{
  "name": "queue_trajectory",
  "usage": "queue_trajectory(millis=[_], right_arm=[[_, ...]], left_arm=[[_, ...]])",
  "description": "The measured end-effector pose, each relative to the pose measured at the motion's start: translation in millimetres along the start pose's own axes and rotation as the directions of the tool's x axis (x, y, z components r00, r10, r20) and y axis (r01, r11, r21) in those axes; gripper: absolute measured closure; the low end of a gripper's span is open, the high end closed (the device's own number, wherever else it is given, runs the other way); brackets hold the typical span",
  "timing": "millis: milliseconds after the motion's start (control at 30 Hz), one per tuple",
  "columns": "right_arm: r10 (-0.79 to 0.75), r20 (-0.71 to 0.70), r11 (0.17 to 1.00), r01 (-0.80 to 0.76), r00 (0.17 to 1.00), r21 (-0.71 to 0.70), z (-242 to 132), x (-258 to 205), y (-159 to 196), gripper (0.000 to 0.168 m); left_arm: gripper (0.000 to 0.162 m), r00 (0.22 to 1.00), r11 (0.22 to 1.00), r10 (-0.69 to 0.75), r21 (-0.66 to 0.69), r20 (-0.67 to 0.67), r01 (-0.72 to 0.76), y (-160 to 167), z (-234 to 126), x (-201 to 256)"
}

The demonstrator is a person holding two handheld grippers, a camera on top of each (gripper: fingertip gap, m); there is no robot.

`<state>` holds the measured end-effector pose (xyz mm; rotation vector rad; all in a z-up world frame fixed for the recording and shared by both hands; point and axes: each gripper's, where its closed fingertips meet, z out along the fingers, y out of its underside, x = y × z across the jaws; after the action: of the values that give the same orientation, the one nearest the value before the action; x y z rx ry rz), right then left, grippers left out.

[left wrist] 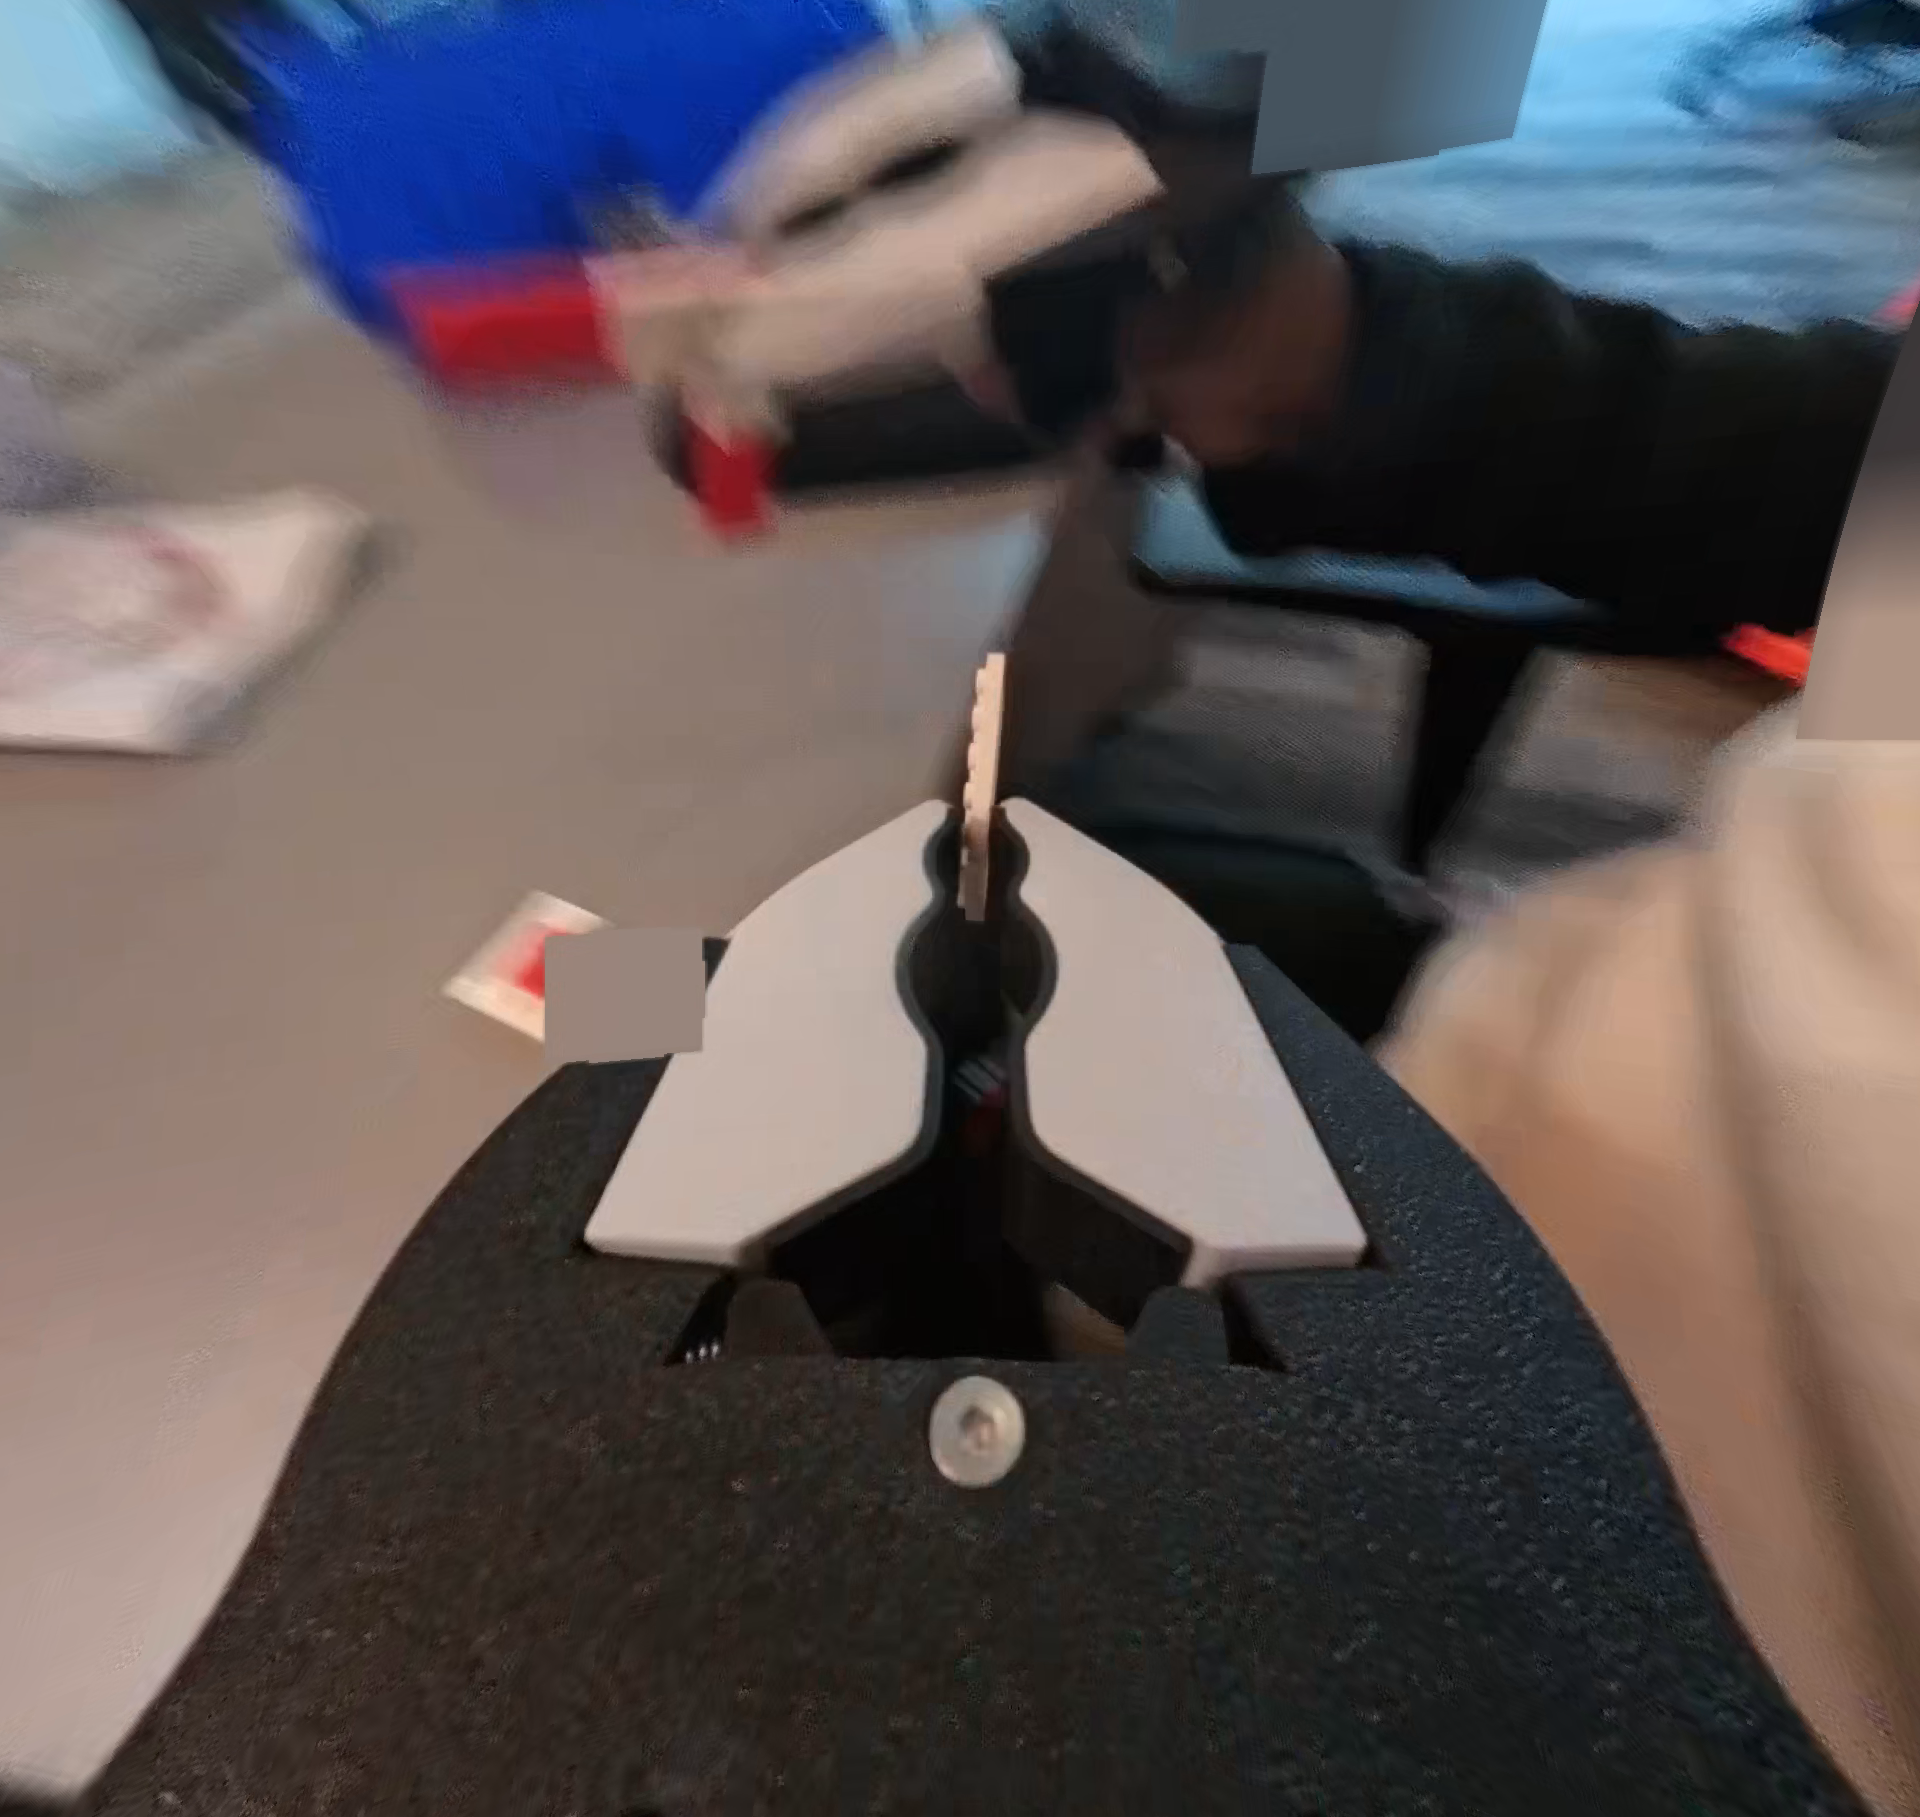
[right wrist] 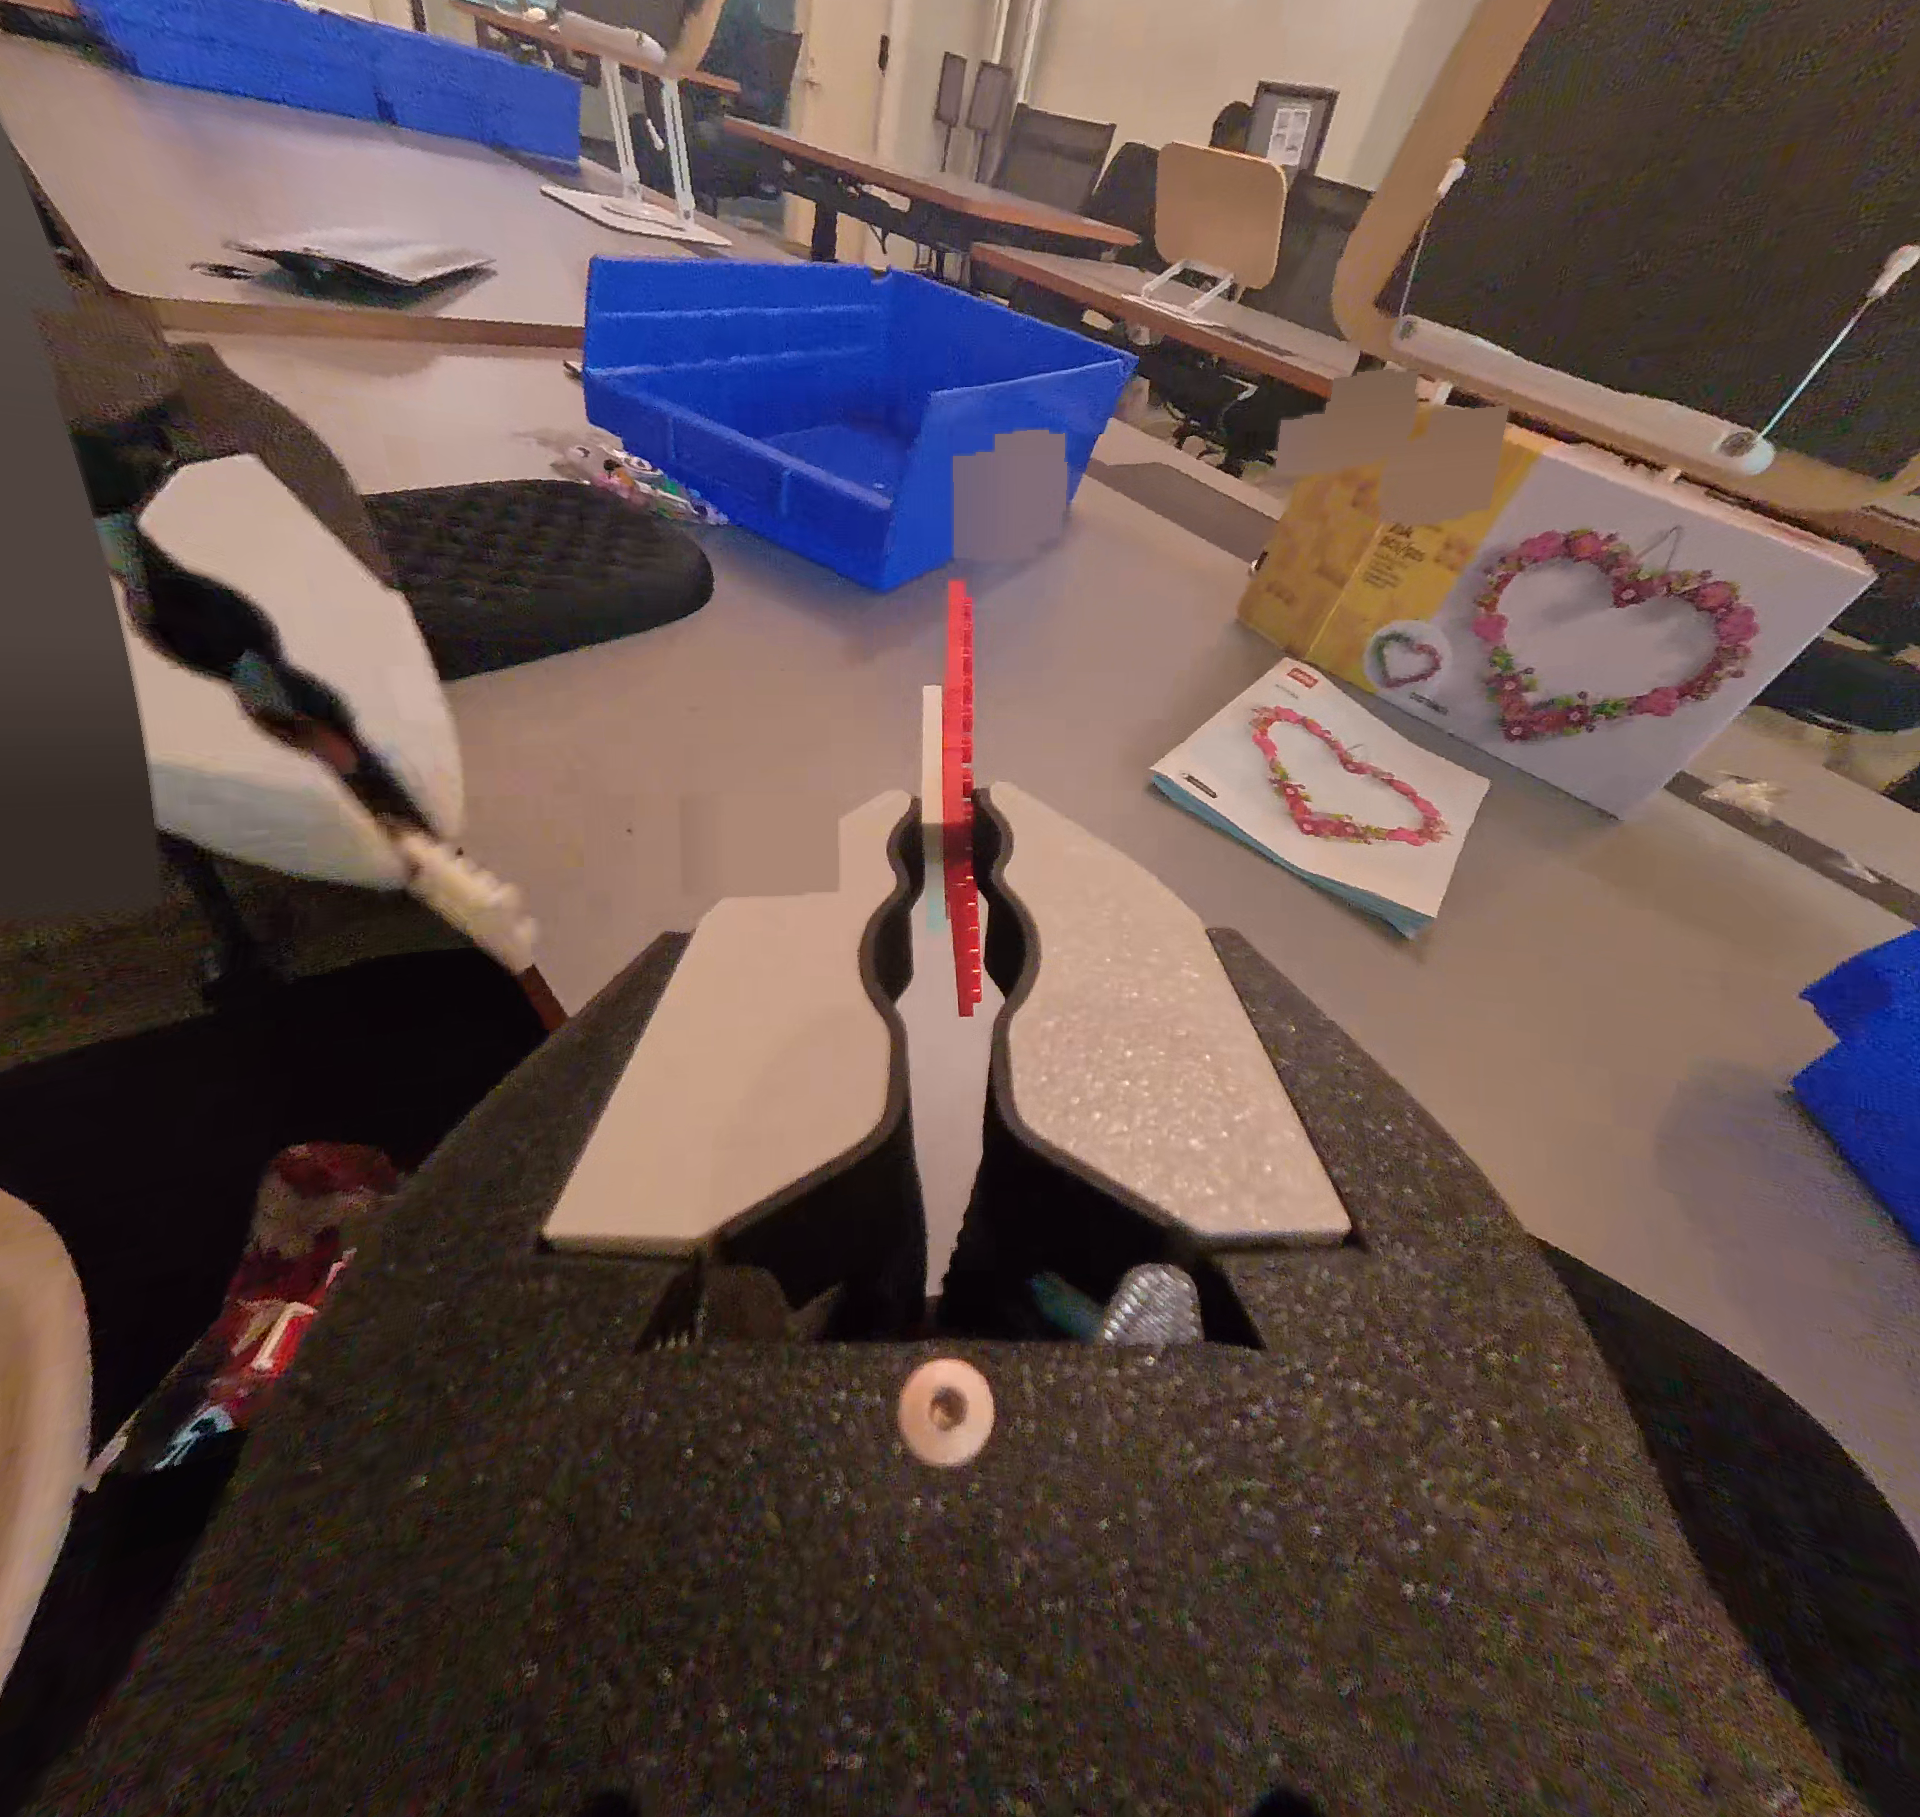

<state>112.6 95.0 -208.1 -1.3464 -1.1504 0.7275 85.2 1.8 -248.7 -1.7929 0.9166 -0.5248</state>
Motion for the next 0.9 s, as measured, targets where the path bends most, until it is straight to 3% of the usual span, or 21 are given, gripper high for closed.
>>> queue_trajectory(millis=[67, 100, 167, 267, 333, 567, 767, 833, 900], right_arm=[[-0.034, -0.048, 0.999, 0.035, 0.998, 0.018, -4.9, 4.2, -4.0, 0.16], [-0.048, -0.054, 0.999, 0.049, 0.997, 0.023, -5.6, 4.2, -6.2, 0.16], [-0.071, -0.061, 0.997, 0.072, 0.996, 0.018, -6.7, 1.7, -8.0, 0.16], [-0.142, -0.09, 0.99, 0.143, 0.986, 0.01, -8.5, -0.1, -12.7, 0.16], [-0.17, -0.098, 0.985, 0.172, 0.98, 0.01, -9.7, -1.7, -16.8, 0.16], [-0.177, -0.098, 0.983, 0.18, 0.979, 0.026, -11.9, -2.6, -19.1, 0.16], [-0.18, -0.088, 0.982, 0.184, 0.98, 0.036, -17.4, -1.1, -18.8, 0.16], [-0.153, -0.026, 0.987, 0.154, 0.988, 0.035, -15.3, -6.0, -15.0, 0.16], [-0.061, 0.105, 0.998, 0.058, 0.993, 0.027, -10.5, -19.9, -10.5, 0.16]], left_arm=[[0.157, 0.983, 0.969, -0.115, -0.233, -0.145, 0.079, 31.4, 1.4, 26.2], [0.157, 0.978, 0.941, -0.102, -0.336, -0.18, 0.036, 47.0, 1.6, 34.9], [0.157, 0.98, 0.891, -0.06, -0.452, -0.19, -0.033, 65.3, 6.5, 41.6], [0.157, 0.974, 0.795, -0.145, -0.607, -0.175, 0.01, 84.9, 13.1, 45.6], [0.157, 0.99, 0.727, -0.088, -0.686, -0.109, -0.011, 98.0, 14.0, 31.9], [0.15, 0.984, 0.615, 0.052, -0.771, -0.173, -0.168, 92.7, 24.6, 28.9], [0.132, 0.99, 0.785, -0.027, -0.616, -0.136, -0.063, 66.9, 17.9, 21.9], [0.134, 1.0, 0.875, -0.005, -0.483, -0.027, -0.008, 49.2, 10.7, -1.5], [0.133, 0.997, 0.965, 0.02, -0.261, 0.076, 0.0, 20.2, 2.0, -23.9]])
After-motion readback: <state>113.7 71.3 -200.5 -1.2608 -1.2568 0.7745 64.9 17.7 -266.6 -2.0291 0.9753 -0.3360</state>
